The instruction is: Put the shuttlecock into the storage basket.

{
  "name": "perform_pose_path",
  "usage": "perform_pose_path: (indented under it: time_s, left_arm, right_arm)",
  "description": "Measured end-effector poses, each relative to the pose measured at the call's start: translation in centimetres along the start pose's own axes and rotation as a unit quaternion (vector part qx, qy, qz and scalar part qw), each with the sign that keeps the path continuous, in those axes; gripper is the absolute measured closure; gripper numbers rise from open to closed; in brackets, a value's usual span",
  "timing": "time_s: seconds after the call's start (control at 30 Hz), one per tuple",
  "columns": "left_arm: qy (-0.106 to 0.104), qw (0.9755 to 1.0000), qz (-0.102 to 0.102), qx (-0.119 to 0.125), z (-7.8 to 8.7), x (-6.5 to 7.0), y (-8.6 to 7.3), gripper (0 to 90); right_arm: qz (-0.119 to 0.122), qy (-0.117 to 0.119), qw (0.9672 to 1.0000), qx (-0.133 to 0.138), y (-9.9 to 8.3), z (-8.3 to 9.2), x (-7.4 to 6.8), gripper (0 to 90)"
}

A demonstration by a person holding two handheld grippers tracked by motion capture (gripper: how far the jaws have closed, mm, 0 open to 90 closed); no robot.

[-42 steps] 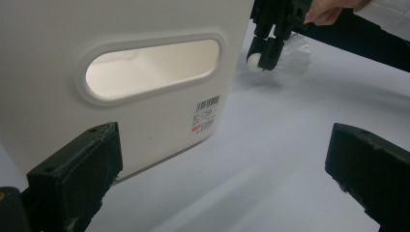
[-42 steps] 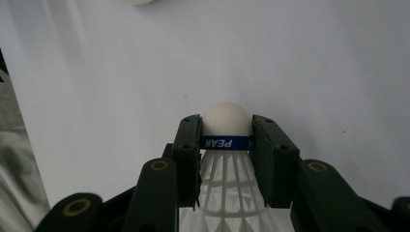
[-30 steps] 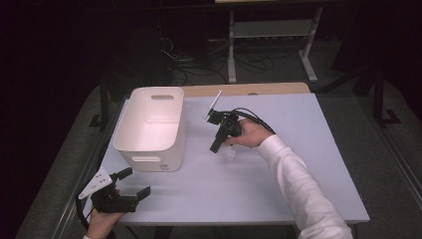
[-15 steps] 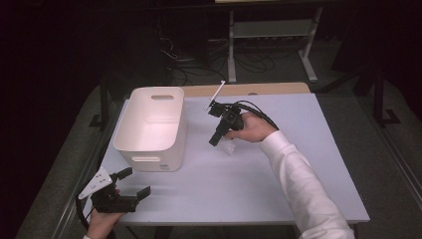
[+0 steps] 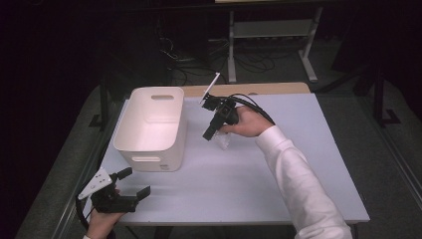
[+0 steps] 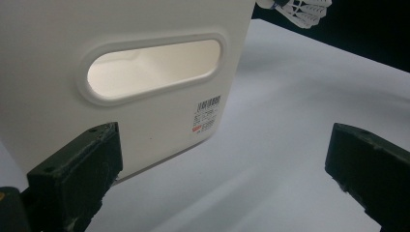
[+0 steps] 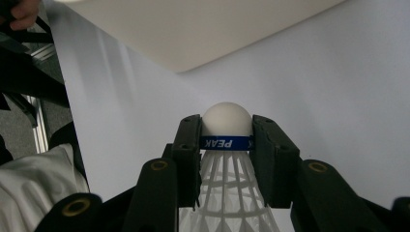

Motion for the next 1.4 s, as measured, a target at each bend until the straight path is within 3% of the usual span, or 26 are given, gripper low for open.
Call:
perform_pose_path:
  time_s: [0.93, 1.07, 1.1, 1.4]
  left_arm:
    - [-0.002, 1.0, -0.003, 0.002, 0.0, 0.0, 0.0, 0.0]
    - [-0.001, 0.9999, -0.012, -0.001, 0.0, -0.2, 0.0, 0.0]
    - [0.0, 1.0, 0.0, 0.0, 0.0, -0.1, 0.0, 0.0]
    - [0.0, 1.0, -0.002, 0.0, 0.0, -0.1, 0.0, 0.0]
  right_arm:
    - [0.013, 0.002, 0.9995, 0.029, 3.6, 2.2, -1.2, 63.5]
    - [0.017, 0.001, 0.9993, 0.032, 4.0, 2.5, -1.3, 63.5]
    - [0.016, 0.004, 0.9993, 0.034, 4.2, 2.5, -1.5, 63.5]
    - [0.029, 0.004, 0.999, 0.033, 5.4, 2.6, -2.0, 63.5]
Point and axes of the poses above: each handheld gripper's, and its own axes: z roughly backward along the jaws, y roughly out of its top, x roughly to its right, the point moved 8 cm from there along -z, roughly forward along the jaws, and after that the axes turned 4 degrees about x, right-handed, at the moved point
